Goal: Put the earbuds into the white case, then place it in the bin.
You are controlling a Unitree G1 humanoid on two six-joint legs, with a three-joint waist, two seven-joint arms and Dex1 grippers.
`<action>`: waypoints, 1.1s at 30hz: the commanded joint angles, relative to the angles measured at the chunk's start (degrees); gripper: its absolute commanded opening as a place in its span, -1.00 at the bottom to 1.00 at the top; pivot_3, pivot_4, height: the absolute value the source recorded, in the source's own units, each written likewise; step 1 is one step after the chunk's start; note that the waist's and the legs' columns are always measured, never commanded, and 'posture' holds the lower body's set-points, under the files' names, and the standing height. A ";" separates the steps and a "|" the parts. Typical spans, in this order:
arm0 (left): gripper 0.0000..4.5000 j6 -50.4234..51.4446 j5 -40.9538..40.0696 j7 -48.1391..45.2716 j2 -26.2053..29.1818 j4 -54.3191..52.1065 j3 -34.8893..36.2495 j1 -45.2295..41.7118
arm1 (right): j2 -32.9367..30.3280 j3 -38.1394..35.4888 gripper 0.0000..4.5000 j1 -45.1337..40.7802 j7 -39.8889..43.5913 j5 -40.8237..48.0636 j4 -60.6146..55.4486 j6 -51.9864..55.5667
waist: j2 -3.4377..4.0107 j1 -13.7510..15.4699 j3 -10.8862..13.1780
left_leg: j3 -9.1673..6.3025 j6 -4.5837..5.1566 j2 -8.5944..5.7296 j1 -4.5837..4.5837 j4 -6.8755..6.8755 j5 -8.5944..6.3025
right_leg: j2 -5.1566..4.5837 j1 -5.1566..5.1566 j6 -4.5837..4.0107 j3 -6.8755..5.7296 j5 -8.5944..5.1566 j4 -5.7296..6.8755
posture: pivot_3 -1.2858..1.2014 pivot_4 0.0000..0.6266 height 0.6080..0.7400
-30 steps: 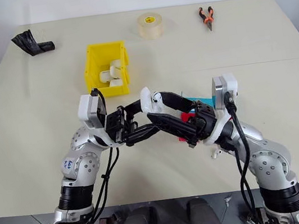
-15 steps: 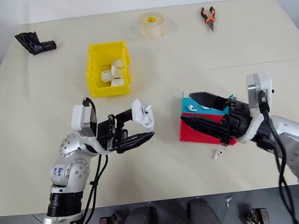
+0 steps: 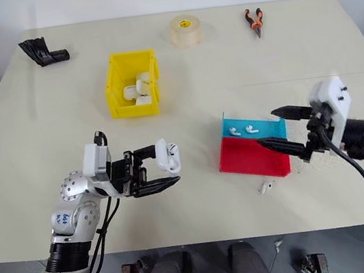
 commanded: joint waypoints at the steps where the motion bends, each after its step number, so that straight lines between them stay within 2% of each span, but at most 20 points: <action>1: 0.22 0.63 0.10 1.13 -0.30 -1.21 -0.67 -0.44 | -2.64 6.95 0.98 -8.33 0.70 -4.01 2.78 5.39 | 0.00 0.17 0.00 | -0.04 0.00 0.00 -0.01 0.00 0.00 | 0.00 -0.01 0.00 -0.02 0.00 0.01 | 0.03 -0.52 1.00; 6: 0.22 0.15 0.55 2.86 -1.68 -1.34 -1.45 -0.74 | -3.03 20.45 0.98 -23.31 3.50 -11.47 9.43 13.58 | 0.00 0.38 0.01 | -0.07 0.01 -0.01 -0.14 -0.01 -0.01 | -0.04 -0.09 0.01 -0.04 0.01 -0.04 | 0.03 -0.52 1.00; 13: 0.22 0.61 0.61 4.84 -3.53 -2.78 -2.62 -0.25 | 0.52 35.48 0.98 -36.36 10.63 -26.04 21.71 9.01 | 0.01 0.22 0.01 | -0.10 0.04 -0.07 -0.24 -0.05 -0.03 | -0.10 -0.21 0.02 -0.10 0.03 -0.04 | 0.03 -0.52 1.00; 19: 0.22 0.64 0.27 5.48 -3.76 -3.80 -3.15 0.67 | 4.90 42.05 0.98 -42.12 16.79 -37.30 33.62 -3.64 | 0.01 0.10 0.01 | -0.08 0.04 -0.07 -0.24 -0.06 -0.03 | -0.10 -0.27 0.03 -0.12 0.03 0.01 | 0.03 -0.52 1.00; 28: 0.22 0.55 0.16 5.87 -3.74 -4.37 -2.98 1.35 | 9.58 43.55 0.98 -45.49 22.77 -47.04 43.36 -15.42 | 0.01 0.12 0.01 | -0.10 0.03 -0.09 -0.24 0.00 -0.02 | -0.12 -0.31 0.03 -0.20 0.03 0.12 | 0.03 -0.52 1.00; 31: 0.22 0.28 0.35 6.32 -3.86 -4.56 -2.90 1.60 | 10.12 43.73 0.72 -45.74 25.89 -48.79 45.14 -16.61 | 0.01 0.11 0.01 | -0.11 0.03 -0.09 -0.24 0.00 -0.02 | -0.12 -0.32 0.03 -0.24 0.03 0.15 | 0.03 -0.52 1.00; 33: 0.22 0.22 0.42 6.51 -3.87 -4.67 -2.95 1.66 | 10.23 43.37 0.44 -45.44 27.12 -49.58 45.42 -16.99 | 0.01 0.08 0.01 | -0.10 0.03 -0.09 -0.23 0.03 -0.02 | -0.12 -0.36 0.03 -0.25 0.03 0.29 | 0.03 -0.52 1.00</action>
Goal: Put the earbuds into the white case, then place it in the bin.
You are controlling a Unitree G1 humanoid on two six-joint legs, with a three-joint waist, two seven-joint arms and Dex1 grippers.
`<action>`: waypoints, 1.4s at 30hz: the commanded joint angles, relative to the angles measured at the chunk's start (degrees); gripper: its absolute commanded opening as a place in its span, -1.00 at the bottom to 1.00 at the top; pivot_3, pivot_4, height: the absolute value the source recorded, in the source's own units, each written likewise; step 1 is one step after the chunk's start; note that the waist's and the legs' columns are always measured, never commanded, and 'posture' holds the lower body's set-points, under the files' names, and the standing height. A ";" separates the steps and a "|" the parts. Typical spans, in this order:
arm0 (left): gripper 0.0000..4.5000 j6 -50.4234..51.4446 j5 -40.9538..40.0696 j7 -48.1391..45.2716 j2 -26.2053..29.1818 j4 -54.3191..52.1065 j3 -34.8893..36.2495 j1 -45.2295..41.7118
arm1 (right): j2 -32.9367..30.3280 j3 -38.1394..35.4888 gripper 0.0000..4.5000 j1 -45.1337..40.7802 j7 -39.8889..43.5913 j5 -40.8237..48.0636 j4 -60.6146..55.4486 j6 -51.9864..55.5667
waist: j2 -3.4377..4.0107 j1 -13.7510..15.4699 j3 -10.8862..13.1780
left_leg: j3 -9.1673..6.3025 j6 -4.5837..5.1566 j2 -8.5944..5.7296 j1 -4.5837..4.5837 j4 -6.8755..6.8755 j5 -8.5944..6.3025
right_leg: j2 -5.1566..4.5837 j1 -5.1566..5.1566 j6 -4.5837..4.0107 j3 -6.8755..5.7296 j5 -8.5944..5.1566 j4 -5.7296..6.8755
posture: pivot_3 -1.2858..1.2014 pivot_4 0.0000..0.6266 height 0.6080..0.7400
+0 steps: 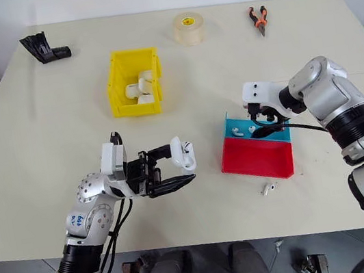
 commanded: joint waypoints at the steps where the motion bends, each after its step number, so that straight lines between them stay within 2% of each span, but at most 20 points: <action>1: 0.22 -0.71 -0.38 0.45 -0.05 -2.39 0.32 0.38 | 0.01 -0.96 0.25 -0.63 2.57 -1.82 0.37 -0.81 | 0.00 -0.02 0.00 | 0.00 0.00 0.00 0.00 0.01 0.00 | 0.00 -0.01 0.00 0.00 0.00 0.05 | 0.03 -0.52 1.00; 3: 0.22 -0.68 -0.41 0.59 0.04 -2.46 0.37 0.40 | 0.31 -1.39 0.00 -0.47 3.78 -1.87 0.21 -0.27 | 0.00 -0.01 0.00 | 0.01 0.00 0.00 0.01 0.02 0.00 | 0.00 -0.02 0.00 -0.03 0.00 0.06 | 0.03 -0.52 1.00; 16: 0.22 -1.03 -0.24 1.12 0.14 -2.23 0.44 0.05 | 3.57 -2.76 0.00 -0.53 3.82 -5.40 2.47 -2.74 | 0.00 -0.23 0.00 | 0.01 -0.06 0.00 0.08 0.07 0.03 | -0.01 0.00 0.00 -0.01 0.00 0.14 | 0.03 -0.52 1.00; 19: 0.22 -0.97 -0.30 1.23 0.15 -2.31 0.42 0.02 | 3.61 -3.05 -0.25 -0.32 4.09 -5.96 2.76 -3.13 | 0.00 -0.27 0.00 | 0.01 -0.06 0.00 0.09 0.07 0.03 | -0.01 0.01 0.00 -0.01 0.00 0.15 | 0.03 -0.52 1.00; 21: 0.22 -0.96 -0.31 1.25 0.16 -2.33 0.41 0.02 | 3.48 -3.00 -0.51 -0.17 4.50 -6.22 2.68 -3.23 | 0.00 -0.26 0.00 | 0.01 -0.06 0.00 0.09 0.08 0.03 | -0.01 0.02 0.00 -0.02 0.00 0.16 | 0.03 -0.52 1.00; 42: 0.22 -1.13 -0.38 0.83 0.14 -1.91 0.36 -0.31 | 3.99 -5.25 -0.51 2.41 4.31 -7.31 0.95 -3.97 | 0.00 -0.19 0.00 | 0.01 -0.05 0.00 0.10 0.09 0.03 | -0.01 0.05 0.00 -0.01 0.00 0.15 | 0.03 -0.52 1.00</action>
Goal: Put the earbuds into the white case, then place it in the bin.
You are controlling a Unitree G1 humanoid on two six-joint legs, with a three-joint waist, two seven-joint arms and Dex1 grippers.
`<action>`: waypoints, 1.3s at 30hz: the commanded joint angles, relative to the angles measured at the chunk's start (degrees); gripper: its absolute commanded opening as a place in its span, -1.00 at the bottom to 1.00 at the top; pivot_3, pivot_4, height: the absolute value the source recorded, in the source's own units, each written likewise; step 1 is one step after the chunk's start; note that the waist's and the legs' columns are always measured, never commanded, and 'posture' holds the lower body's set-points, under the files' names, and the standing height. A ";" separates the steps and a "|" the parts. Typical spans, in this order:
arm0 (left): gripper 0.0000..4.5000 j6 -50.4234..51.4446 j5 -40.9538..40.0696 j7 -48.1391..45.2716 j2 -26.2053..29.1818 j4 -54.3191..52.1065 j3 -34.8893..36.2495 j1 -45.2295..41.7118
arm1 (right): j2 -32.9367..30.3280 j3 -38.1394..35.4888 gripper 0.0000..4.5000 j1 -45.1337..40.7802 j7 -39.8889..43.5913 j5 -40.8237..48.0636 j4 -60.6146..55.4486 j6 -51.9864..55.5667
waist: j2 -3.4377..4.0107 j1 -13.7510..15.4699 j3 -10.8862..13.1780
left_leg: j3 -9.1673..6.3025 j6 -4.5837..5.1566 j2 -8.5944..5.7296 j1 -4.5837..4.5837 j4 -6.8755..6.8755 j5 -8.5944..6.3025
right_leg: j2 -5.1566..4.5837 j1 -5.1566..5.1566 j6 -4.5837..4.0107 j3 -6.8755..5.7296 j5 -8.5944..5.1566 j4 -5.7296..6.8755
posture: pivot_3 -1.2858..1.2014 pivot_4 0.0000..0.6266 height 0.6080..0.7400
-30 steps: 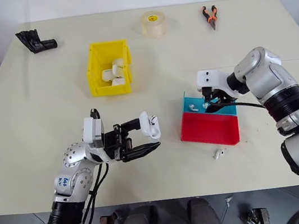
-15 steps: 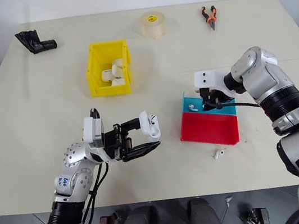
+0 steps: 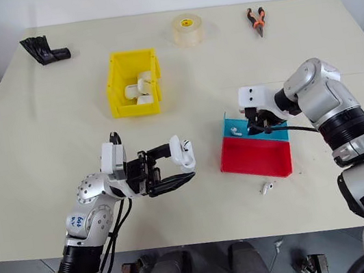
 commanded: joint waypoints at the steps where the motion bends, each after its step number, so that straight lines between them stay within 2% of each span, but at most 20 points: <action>1: 0.22 -0.87 -0.43 -0.25 0.09 -1.85 0.39 -0.57 | 0.00 -0.51 -0.51 1.21 -0.24 -0.78 -0.94 -0.01 | 0.00 0.01 0.00 | 0.00 0.00 0.00 0.00 0.00 0.00 | 0.00 0.00 0.00 0.00 0.00 0.00 | 0.03 -0.52 1.00; 4: 0.22 -0.80 -0.39 -0.15 -0.03 -1.80 0.29 -0.71 | -0.35 -2.85 -0.51 1.47 -0.10 0.99 -2.92 1.76 | 0.00 0.01 0.00 | 0.00 0.00 0.00 0.00 0.00 0.00 | 0.00 0.01 0.00 0.00 0.00 0.00 | 0.03 -0.52 1.00; 9: 0.22 -0.56 -0.36 -0.23 -0.72 -0.75 -0.19 -2.12 | -2.08 -12.52 -0.51 2.33 -0.64 8.75 -10.35 10.27 | 0.00 0.14 0.01 | 0.04 0.00 -0.01 -0.04 -0.01 0.00 | 0.01 -0.07 0.00 -0.02 0.00 0.02 | 0.03 -0.52 1.00; 15: 0.22 -0.07 -0.63 -0.75 -1.54 1.56 -0.15 -4.67 | -3.12 -24.04 -0.51 8.12 -2.60 19.84 -21.54 20.13 | 0.00 0.43 0.01 | -0.06 0.01 -0.01 -0.05 -0.01 0.00 | 0.00 0.00 0.00 -0.03 0.00 0.02 | 0.03 -0.52 1.00; 17: 0.22 -0.14 -0.64 -1.31 -1.85 2.87 -0.11 -5.78 | -4.65 -25.29 -0.51 12.23 -3.95 20.63 -25.32 21.91 | 0.00 0.48 0.01 | -0.08 0.01 -0.04 -0.04 -0.01 0.00 | -0.01 0.01 0.00 -0.03 0.00 0.01 | 0.03 -0.52 1.00; 20: 0.22 -0.13 -0.65 -2.24 -2.11 4.14 -0.19 -6.90 | -6.52 -24.81 -0.51 16.15 -6.02 19.99 -28.04 20.60 | 0.00 0.46 0.01 | -0.10 0.01 -0.10 -0.05 -0.01 -0.01 | -0.01 0.04 0.00 -0.04 0.00 0.02 | 0.03 -0.52 1.00; 25: 0.22 0.05 -0.59 -3.25 -2.01 4.94 -0.03 -7.58 | -7.93 -19.59 -0.51 14.92 -6.55 16.93 -26.42 15.36 | 0.00 -0.07 0.01 | 0.14 0.05 -0.09 -0.02 -0.04 0.01 | 0.01 -0.03 0.00 -0.08 0.00 0.02 | 0.03 -0.52 1.00; 28: 0.22 0.12 -0.46 -3.15 -2.14 4.89 0.09 -7.60 | -8.33 -14.30 -0.26 12.45 -5.17 12.56 -22.67 7.48 | 0.00 -0.35 0.01 | 0.16 0.04 -0.03 0.00 -0.04 0.02 | 0.03 -0.02 0.00 -0.06 0.00 0.01 | 0.03 -0.52 1.00; 33: 0.22 0.25 -0.46 -2.62 -2.09 3.67 0.14 -6.55 | -5.72 -8.31 0.46 7.08 -5.35 6.51 -13.21 -5.32 | 0.00 -0.41 0.01 | 0.11 0.04 -0.05 0.00 -0.03 0.02 | -0.01 -0.04 0.00 0.04 0.00 0.02 | 0.03 -0.52 1.00; 39: 0.22 0.34 -0.54 -1.36 -1.92 2.10 0.39 -5.15 | -3.60 -3.62 0.46 1.91 -1.86 2.06 -3.27 -15.48 | 0.00 -0.45 0.01 | 0.06 0.04 -0.08 -0.01 -0.02 0.02 | -0.03 -0.05 0.00 0.00 0.00 0.03 | 0.03 -0.52 1.00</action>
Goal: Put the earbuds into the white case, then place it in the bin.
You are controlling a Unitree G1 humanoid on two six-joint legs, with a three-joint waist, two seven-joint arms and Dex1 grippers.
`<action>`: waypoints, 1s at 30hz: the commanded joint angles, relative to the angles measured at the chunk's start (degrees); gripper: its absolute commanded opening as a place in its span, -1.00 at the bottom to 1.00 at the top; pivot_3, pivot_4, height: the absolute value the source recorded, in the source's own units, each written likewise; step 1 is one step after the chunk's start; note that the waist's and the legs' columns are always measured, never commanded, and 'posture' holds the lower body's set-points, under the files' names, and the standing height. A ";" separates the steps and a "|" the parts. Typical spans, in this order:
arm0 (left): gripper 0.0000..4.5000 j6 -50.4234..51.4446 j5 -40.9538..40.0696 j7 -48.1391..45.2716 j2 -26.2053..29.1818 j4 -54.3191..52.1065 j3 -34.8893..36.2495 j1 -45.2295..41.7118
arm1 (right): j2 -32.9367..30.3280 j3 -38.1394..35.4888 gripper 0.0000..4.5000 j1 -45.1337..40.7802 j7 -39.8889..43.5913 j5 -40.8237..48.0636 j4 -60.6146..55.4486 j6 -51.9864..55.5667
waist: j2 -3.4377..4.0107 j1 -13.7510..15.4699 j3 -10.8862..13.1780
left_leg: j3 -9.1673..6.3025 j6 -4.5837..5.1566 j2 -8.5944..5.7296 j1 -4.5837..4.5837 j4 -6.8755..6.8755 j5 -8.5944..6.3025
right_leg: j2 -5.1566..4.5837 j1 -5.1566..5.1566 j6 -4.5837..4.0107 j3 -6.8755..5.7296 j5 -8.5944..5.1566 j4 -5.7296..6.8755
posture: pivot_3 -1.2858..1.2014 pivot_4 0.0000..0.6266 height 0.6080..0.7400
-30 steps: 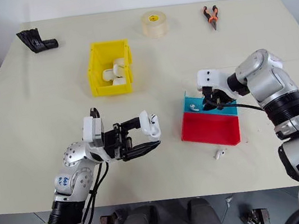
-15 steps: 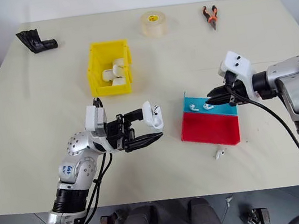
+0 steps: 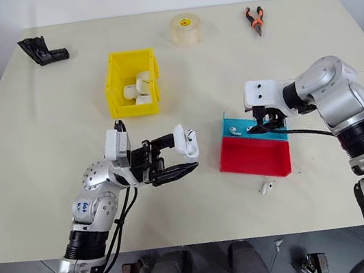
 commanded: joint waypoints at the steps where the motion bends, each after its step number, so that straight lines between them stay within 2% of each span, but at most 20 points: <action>1: 0.22 -0.01 -0.51 0.88 0.01 -3.24 0.37 0.97 | 0.70 1.50 0.46 -3.22 2.16 -2.60 4.89 -5.78 | 0.00 -0.08 0.00 | 0.01 0.00 -0.01 0.00 0.00 0.00 | 0.00 0.00 0.00 -0.01 0.00 0.00 | 0.03 -0.52 1.00; 11: 0.22 -0.26 -0.44 2.56 -0.11 -4.81 0.36 2.45 | 2.55 4.14 0.46 -7.48 5.08 -7.68 15.79 -17.93 | 0.00 -0.75 0.00 | -0.02 0.00 0.00 0.00 0.00 0.00 | 0.00 -0.01 0.00 -0.34 0.00 0.06 | 0.03 -0.52 1.00; 24: 0.22 -0.07 -0.59 3.42 0.36 -5.85 0.59 3.08 | 5.49 4.66 0.46 -9.08 5.30 -10.42 22.21 -24.31 | 0.00 -0.79 0.00 | -0.05 -0.01 0.01 0.04 0.04 0.01 | -0.01 0.03 0.00 -0.43 0.00 0.12 | 0.03 -0.52 1.00; 27: 0.22 0.03 -0.67 3.57 0.41 -6.08 0.54 3.18 | 5.80 4.69 0.21 -9.33 5.72 -10.72 23.18 -24.77 | 0.00 -0.79 0.00 | -0.06 -0.01 0.01 0.06 0.04 0.01 | -0.01 0.06 0.00 -0.45 0.00 0.11 | 0.03 -0.52 1.00; 30: 0.22 0.12 -0.72 3.66 0.45 -6.30 0.52 3.30 | 6.39 4.49 -0.21 -9.57 5.60 -10.97 23.87 -24.60 | 0.01 -0.79 0.00 | -0.07 -0.01 0.01 0.07 0.04 0.01 | -0.01 0.09 0.00 -0.46 0.00 0.11 | 0.03 -0.52 1.00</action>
